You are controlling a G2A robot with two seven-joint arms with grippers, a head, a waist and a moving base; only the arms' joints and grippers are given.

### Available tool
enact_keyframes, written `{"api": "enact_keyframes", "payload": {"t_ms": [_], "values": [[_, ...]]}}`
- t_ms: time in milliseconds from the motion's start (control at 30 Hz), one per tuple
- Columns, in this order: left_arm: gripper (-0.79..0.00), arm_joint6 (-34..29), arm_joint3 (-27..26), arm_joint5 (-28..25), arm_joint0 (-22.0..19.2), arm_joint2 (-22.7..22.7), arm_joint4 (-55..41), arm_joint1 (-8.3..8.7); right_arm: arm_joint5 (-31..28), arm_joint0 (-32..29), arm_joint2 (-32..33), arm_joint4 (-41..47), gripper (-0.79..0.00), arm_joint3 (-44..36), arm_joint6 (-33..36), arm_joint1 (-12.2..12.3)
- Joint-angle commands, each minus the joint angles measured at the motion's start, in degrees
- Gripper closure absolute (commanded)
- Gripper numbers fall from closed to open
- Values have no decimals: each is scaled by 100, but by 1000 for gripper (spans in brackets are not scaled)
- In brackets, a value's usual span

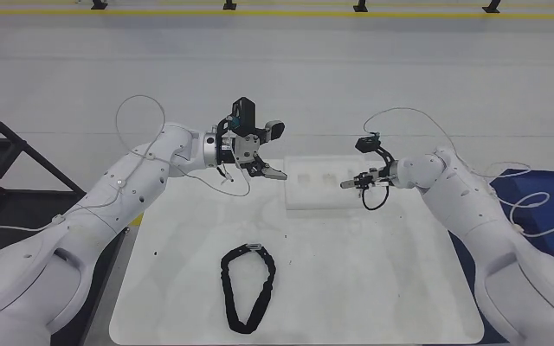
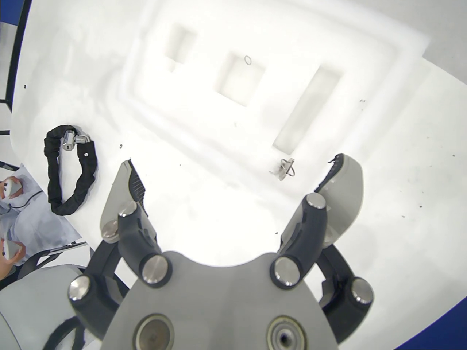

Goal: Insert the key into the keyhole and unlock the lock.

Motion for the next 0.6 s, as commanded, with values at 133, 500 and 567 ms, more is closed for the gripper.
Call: {"api": "enact_keyframes", "payload": {"t_ms": [133,500,567], "values": [[-785,0,0,0,0,0,0,0,181,47,-84,-161,-785,306,38,-214],[-785,0,0,0,0,0,0,0,351,158,-217,-500,-742,805,77,-601],[-785,0,0,0,0,0,0,0,384,171,-237,-566,-674,895,87,-662]]}}
